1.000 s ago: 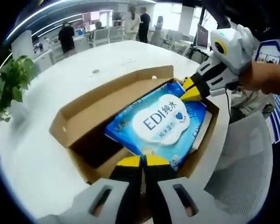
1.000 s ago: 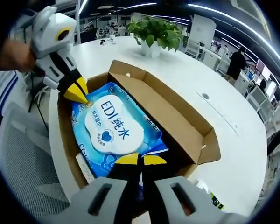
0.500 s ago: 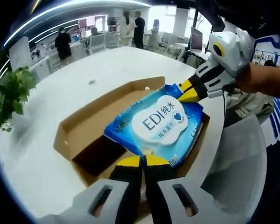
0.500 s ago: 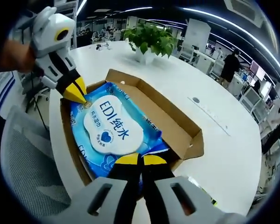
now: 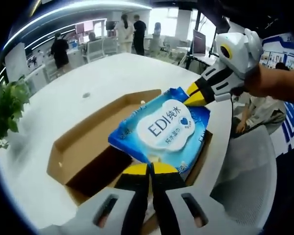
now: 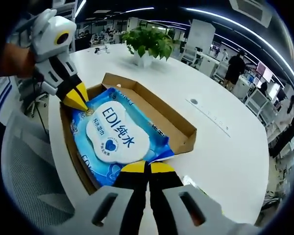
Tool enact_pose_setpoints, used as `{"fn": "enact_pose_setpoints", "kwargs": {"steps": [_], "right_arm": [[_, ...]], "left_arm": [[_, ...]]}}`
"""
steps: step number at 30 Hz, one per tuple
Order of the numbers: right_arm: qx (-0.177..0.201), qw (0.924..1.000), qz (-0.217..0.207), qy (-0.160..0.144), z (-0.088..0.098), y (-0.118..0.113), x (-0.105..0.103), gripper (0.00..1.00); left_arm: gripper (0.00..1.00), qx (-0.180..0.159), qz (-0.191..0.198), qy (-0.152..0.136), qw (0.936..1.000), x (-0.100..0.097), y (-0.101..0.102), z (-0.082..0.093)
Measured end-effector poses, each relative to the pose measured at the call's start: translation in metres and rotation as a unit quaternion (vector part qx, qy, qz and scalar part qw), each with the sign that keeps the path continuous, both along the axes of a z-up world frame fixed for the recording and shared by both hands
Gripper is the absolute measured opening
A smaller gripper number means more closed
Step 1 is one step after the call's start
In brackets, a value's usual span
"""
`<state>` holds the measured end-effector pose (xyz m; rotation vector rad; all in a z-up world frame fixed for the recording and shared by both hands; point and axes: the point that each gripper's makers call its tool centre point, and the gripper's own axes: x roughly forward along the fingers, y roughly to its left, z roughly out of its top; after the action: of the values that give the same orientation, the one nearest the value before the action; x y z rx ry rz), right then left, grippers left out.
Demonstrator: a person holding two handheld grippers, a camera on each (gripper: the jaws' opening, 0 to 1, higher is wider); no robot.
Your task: Operate the shoe box by opening the lid, removing the specified soft item, and placing it in the target area until the item is outside and the box remains undamaged.
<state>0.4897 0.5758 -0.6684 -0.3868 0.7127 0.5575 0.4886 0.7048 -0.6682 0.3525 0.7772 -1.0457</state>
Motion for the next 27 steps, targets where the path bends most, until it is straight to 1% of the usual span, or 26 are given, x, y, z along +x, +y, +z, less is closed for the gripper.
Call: {"fn": "enact_pose_setpoints", "kwargs": {"steps": [4, 11, 15, 17, 27], "right_arm": [[-0.001, 1.0, -0.008, -0.001, 0.001, -0.01, -0.004, 0.0], [-0.002, 0.9996, -0.027, -0.002, 0.001, -0.032, -0.01, 0.0], [-0.005, 0.9992, -0.039, -0.001, 0.001, -0.048, -0.015, 0.0], [-0.007, 0.999, -0.045, 0.0, 0.001, -0.056, -0.018, 0.0], [-0.007, 0.9967, -0.081, -0.001, 0.0, -0.099, -0.029, 0.0]], "left_arm": [[0.0, -0.001, -0.006, 0.003, 1.0, -0.001, -0.007, -0.001], [0.0, -0.003, -0.03, 0.004, 0.9995, -0.006, -0.034, 0.0], [0.0, -0.005, -0.043, 0.004, 0.9991, -0.011, -0.05, -0.001], [0.0, -0.006, -0.046, 0.006, 0.9989, -0.012, -0.055, -0.002], [0.0, -0.01, -0.078, 0.009, 0.9969, -0.022, -0.099, -0.002]]}}
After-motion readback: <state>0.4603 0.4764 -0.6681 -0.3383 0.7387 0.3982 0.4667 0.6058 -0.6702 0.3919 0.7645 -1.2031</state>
